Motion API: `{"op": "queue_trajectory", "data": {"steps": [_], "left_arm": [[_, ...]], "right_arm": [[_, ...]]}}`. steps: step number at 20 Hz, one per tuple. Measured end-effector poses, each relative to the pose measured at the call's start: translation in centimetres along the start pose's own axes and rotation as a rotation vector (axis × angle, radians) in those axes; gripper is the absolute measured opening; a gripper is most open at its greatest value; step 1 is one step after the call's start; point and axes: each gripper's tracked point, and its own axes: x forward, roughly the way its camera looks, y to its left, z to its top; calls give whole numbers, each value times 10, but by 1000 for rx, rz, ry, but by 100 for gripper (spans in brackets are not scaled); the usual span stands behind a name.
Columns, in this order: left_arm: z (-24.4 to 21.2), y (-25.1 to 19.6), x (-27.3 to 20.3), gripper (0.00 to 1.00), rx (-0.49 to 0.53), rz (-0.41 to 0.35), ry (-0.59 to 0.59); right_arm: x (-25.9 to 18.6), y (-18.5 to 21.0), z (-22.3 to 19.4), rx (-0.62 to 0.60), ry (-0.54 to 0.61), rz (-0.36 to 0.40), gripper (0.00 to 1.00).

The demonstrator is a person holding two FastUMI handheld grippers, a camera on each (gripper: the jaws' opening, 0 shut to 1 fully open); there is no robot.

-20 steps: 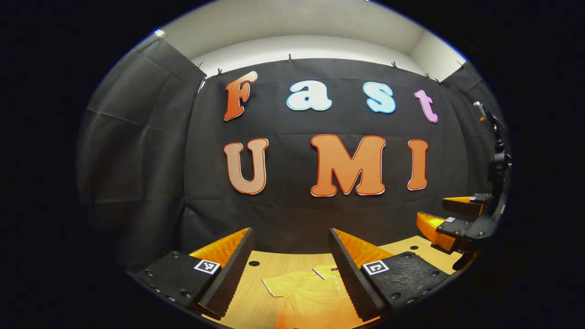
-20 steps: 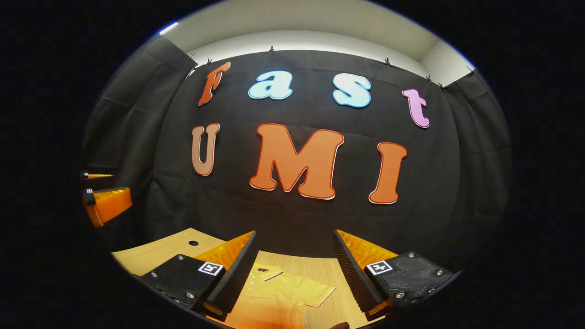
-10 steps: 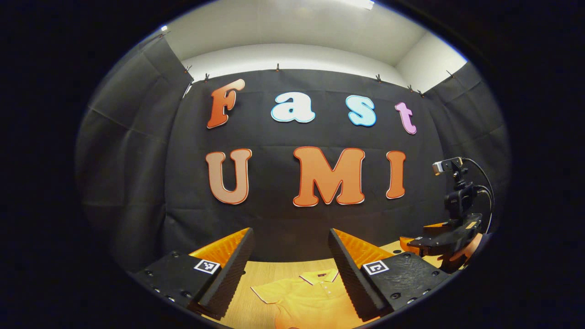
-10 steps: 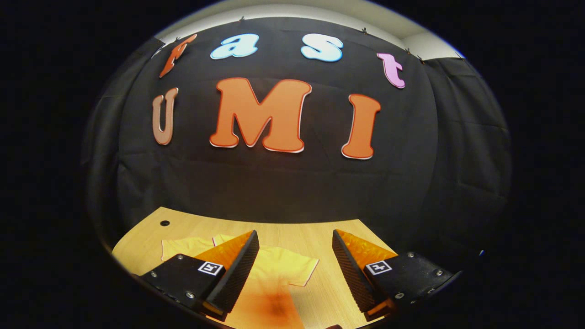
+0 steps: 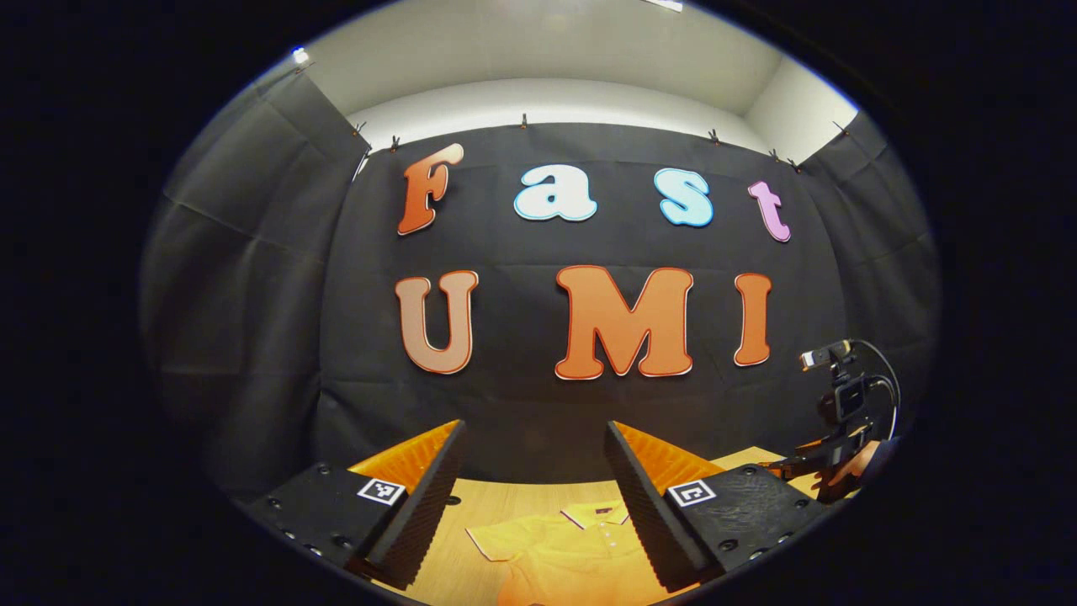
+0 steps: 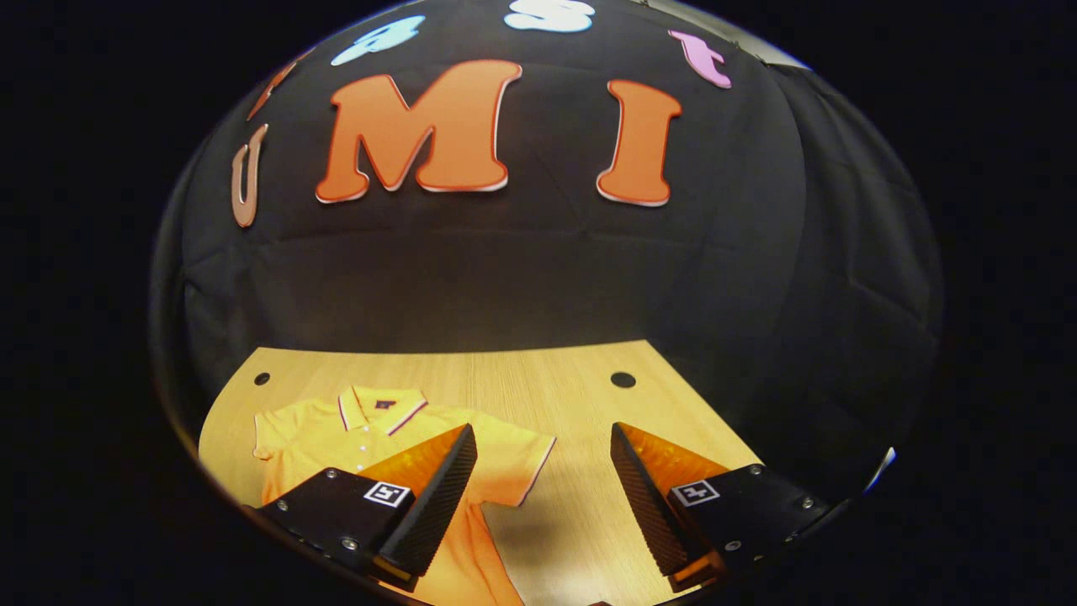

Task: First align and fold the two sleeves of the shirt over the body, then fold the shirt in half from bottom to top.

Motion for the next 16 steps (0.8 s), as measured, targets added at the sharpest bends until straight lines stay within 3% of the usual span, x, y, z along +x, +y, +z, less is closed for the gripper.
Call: {"op": "queue_trajectory", "data": {"steps": [9,12,16], "left_arm": [[-38,0,5,98,31,116,131],[-56,12,3,97,91,188,206],[-63,12,-2,96,105,219,237]], "right_arm": [[78,9,-47,56,327,107,96],[100,21,-57,65,406,133,96],[123,34,-84,92,560,181,95]]}}
